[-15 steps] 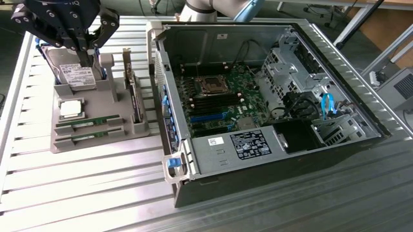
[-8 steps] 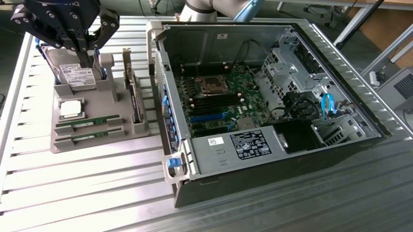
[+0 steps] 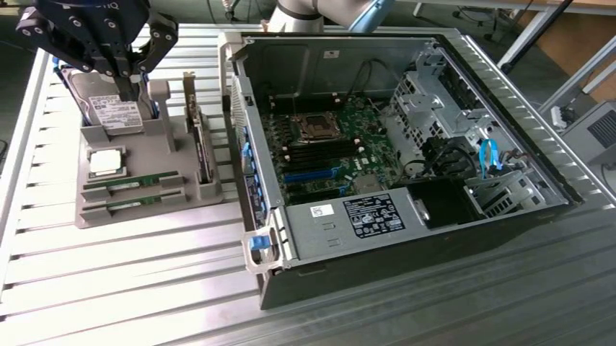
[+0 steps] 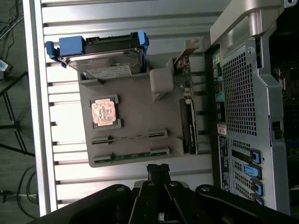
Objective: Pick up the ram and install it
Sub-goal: 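Pick up the ram and move it above insertion slot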
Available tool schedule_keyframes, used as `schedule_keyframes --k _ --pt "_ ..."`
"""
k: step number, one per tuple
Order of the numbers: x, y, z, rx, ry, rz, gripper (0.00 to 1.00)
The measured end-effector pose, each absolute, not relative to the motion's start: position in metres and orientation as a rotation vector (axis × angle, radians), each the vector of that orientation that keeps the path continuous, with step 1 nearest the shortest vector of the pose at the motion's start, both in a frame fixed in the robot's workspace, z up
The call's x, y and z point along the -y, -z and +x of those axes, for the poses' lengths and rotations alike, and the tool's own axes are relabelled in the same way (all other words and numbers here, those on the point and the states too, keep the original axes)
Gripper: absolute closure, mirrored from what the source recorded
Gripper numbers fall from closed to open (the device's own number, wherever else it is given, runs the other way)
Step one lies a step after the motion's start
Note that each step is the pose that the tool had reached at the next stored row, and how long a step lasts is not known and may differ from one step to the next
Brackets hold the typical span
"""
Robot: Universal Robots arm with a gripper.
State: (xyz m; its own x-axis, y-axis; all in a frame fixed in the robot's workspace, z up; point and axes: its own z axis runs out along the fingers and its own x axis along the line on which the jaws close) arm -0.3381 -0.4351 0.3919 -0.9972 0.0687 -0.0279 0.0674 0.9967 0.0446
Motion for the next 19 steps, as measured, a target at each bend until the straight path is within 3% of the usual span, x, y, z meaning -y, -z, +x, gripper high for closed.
schedule_keyframes --k 19 --pt "0.4351 -0.3918 -0.3381 -3.112 -0.071 -0.120 0.91"
